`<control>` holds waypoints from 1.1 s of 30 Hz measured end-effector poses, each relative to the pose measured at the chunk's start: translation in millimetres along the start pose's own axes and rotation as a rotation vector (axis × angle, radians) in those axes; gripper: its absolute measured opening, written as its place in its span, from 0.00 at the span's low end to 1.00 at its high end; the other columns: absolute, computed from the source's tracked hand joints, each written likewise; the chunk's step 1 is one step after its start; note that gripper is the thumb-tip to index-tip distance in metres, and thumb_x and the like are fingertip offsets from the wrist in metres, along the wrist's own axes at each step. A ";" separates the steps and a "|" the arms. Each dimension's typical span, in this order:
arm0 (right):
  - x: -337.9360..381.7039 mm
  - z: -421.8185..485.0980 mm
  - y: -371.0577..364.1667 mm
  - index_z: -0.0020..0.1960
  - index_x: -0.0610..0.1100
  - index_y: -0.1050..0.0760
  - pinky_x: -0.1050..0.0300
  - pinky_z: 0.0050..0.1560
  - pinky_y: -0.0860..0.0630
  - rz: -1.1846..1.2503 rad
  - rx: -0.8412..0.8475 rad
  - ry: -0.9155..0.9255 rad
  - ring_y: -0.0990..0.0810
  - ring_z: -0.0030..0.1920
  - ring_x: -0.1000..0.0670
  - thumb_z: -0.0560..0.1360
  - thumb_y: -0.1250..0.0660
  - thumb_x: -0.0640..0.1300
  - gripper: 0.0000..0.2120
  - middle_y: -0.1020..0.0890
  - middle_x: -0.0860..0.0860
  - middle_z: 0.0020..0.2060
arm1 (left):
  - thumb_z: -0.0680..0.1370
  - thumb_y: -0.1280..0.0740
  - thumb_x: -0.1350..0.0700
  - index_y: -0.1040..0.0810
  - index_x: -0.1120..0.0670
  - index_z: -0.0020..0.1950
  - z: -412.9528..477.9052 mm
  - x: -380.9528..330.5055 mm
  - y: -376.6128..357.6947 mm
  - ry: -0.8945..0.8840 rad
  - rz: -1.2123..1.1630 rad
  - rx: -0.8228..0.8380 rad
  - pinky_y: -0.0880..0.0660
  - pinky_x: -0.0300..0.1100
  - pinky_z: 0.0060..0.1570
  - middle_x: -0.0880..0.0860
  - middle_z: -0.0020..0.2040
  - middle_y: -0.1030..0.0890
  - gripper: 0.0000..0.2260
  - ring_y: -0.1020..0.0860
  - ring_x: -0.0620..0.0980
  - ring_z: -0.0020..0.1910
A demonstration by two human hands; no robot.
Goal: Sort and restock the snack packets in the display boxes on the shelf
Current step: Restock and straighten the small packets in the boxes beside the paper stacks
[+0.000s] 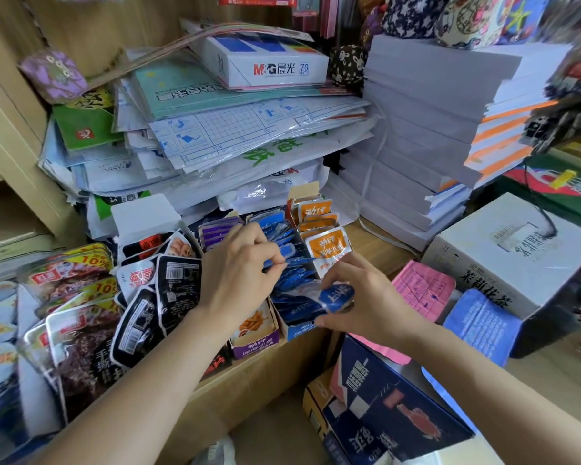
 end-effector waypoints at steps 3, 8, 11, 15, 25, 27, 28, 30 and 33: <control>0.7 -0.2 -9.2 0.51 0.51 0.22 0.55 0.47 0.18 -0.070 -0.149 -0.007 0.24 0.53 0.54 0.69 0.21 0.53 0.16 0.25 0.56 0.53 | 0.67 0.18 0.52 0.18 0.48 0.35 -0.9 4.3 -9.5 0.035 0.051 0.063 0.40 0.36 0.30 0.46 0.39 0.27 0.09 0.26 0.49 0.39; 2.3 1.6 -20.0 0.60 0.50 0.21 0.56 0.52 0.19 -0.022 0.045 0.010 0.23 0.54 0.56 0.69 0.23 0.62 0.25 0.23 0.55 0.55 | 0.72 0.23 0.53 0.17 0.43 0.43 -0.3 8.8 -9.6 0.077 -0.043 0.272 0.38 0.36 0.30 0.41 0.42 0.31 0.06 0.28 0.42 0.38; -7.3 -3.2 -10.6 0.68 0.51 0.24 0.59 0.60 0.23 -0.072 0.178 0.060 0.26 0.62 0.57 0.72 0.26 0.62 0.28 0.23 0.55 0.63 | 0.73 0.29 0.55 0.17 0.38 0.52 -2.2 15.7 3.2 0.103 -0.179 0.382 0.28 0.40 0.37 0.39 0.47 0.26 0.13 0.25 0.40 0.44; -15.1 -5.6 -10.9 0.72 0.51 0.25 0.57 0.66 0.26 -0.103 0.169 0.130 0.28 0.69 0.57 0.78 0.29 0.53 0.24 0.24 0.54 0.69 | 0.70 0.35 0.48 0.15 0.41 0.51 -1.8 8.9 13.4 0.123 -0.351 0.240 0.24 0.42 0.46 0.37 0.49 0.22 0.13 0.23 0.40 0.49; -18.0 4.3 -4.1 0.69 0.50 0.23 0.57 0.60 0.22 -0.057 0.198 0.036 0.23 0.62 0.56 0.72 0.27 0.60 0.28 0.20 0.56 0.64 | 0.70 0.38 0.30 0.21 0.39 0.65 0.5 -10.3 -3.1 -0.141 -0.124 0.491 0.28 0.46 0.58 0.36 0.62 0.26 0.26 0.32 0.41 0.63; -27.2 3.7 16.1 0.65 0.50 0.20 0.62 0.54 0.20 -0.031 0.162 -0.047 0.19 0.56 0.60 0.71 0.24 0.58 0.25 0.17 0.55 0.60 | 0.68 0.38 0.26 0.19 0.38 0.59 0.1 -11.5 -4.4 -0.166 -0.074 0.507 0.30 0.47 0.57 0.37 0.63 0.27 0.27 0.34 0.42 0.64; -32.2 4.2 25.0 0.62 0.50 0.18 0.66 0.48 0.20 -0.045 0.087 -0.080 0.19 0.50 0.62 0.72 0.24 0.55 0.21 0.16 0.56 0.55 | 0.67 0.38 0.24 0.18 0.37 0.57 -1.0 -12.7 -5.9 -0.182 -0.056 0.506 0.32 0.49 0.57 0.38 0.63 0.28 0.27 0.34 0.43 0.64; -41.8 9.6 35.2 0.57 0.49 0.15 0.73 0.40 0.25 -0.091 -0.092 -0.133 0.21 0.41 0.66 0.73 0.23 0.49 0.13 0.17 0.61 0.46 | 0.65 0.38 0.22 0.17 0.36 0.55 -3.9 -14.5 -10.0 -0.219 -0.039 0.510 0.35 0.51 0.59 0.40 0.63 0.29 0.28 0.36 0.45 0.64; -52.5 24.3 31.5 0.62 0.51 0.19 0.72 0.37 0.30 -0.095 -0.155 -0.206 0.21 0.42 0.64 0.72 0.22 0.47 0.19 0.18 0.59 0.51 | 0.68 0.33 0.27 0.16 0.37 0.55 -6.7 -14.7 -14.2 -0.219 -0.061 0.482 0.35 0.52 0.61 0.41 0.64 0.28 0.22 0.35 0.47 0.64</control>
Point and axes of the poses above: each hand's wrist, its own z-axis towards the middle knuckle, its own y-axis out of the back of the hand, x = y × z, the point moved 1 cm from there along z, towards the middle knuckle
